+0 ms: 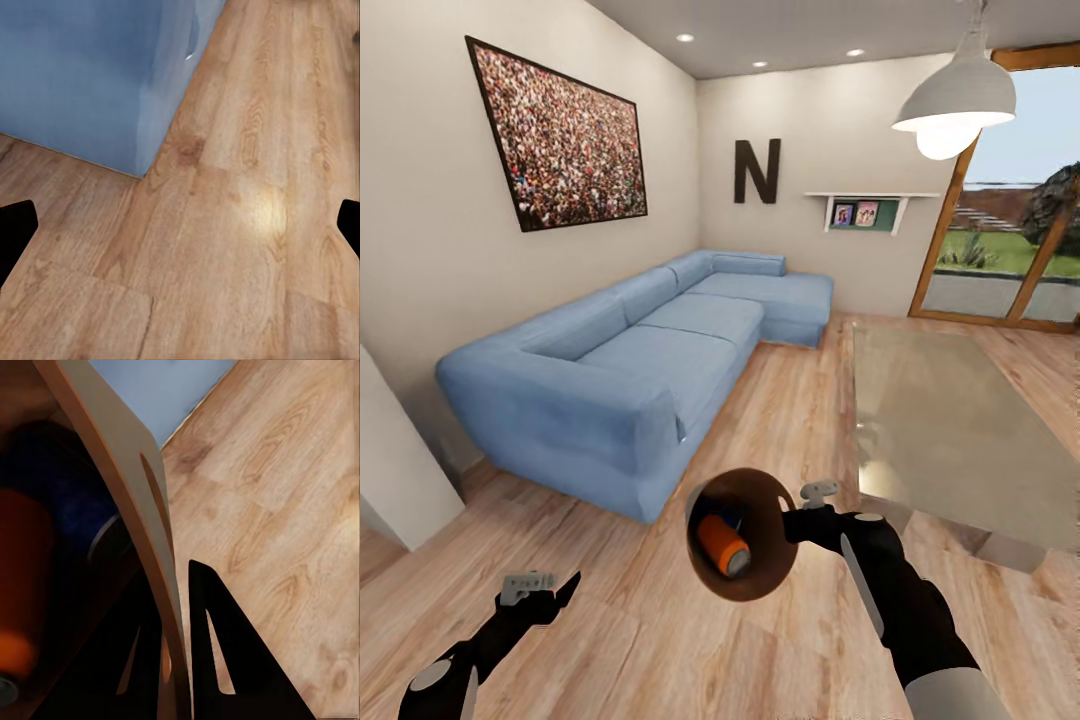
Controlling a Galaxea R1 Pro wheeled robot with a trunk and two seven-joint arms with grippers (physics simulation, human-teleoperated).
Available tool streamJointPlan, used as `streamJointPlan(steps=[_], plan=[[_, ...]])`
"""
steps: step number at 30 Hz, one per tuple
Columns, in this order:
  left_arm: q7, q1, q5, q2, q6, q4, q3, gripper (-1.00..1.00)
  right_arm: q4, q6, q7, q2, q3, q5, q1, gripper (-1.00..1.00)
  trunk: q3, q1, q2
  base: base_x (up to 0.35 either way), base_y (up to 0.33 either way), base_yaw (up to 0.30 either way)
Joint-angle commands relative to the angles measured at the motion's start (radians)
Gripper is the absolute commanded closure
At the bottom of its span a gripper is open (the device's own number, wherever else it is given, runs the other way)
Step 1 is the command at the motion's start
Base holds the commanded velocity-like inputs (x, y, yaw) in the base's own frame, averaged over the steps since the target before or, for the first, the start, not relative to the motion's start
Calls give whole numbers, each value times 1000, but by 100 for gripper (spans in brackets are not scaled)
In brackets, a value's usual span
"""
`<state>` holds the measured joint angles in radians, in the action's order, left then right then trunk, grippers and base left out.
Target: Put the three can of soda from the living room inside the tash can in the kitchen.
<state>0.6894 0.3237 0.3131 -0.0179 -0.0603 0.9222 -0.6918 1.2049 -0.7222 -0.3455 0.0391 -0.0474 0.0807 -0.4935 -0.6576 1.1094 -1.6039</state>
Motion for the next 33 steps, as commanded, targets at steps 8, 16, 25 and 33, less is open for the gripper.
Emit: streamJointPlan(steps=[8, 16, 25, 33], plan=[[0, 0, -3, 0, -1, 0, 0, -100, 0, -2, 0, 6, 0, -22, 0, 100, 0, 0, 0, -1, 314, -246], [0, 0, -5, 0, -1, 1, 0, -100, -1, 5, 6, 13, 0, -22, 0, 100, -5, 0, 0, 0, 114, -54], [0, 0, -4, 0, -2, 0, 0, -100, -4, 2, 6, 15, 1, -22, 0, 100, -19, 0, 0, 0, 53, -17], [1, 0, -5, 0, -3, 0, 0, -100, -5, 4, 5, 16, 2, -22, 0, 100, -30, 0, 0, 0, 287, -125]])
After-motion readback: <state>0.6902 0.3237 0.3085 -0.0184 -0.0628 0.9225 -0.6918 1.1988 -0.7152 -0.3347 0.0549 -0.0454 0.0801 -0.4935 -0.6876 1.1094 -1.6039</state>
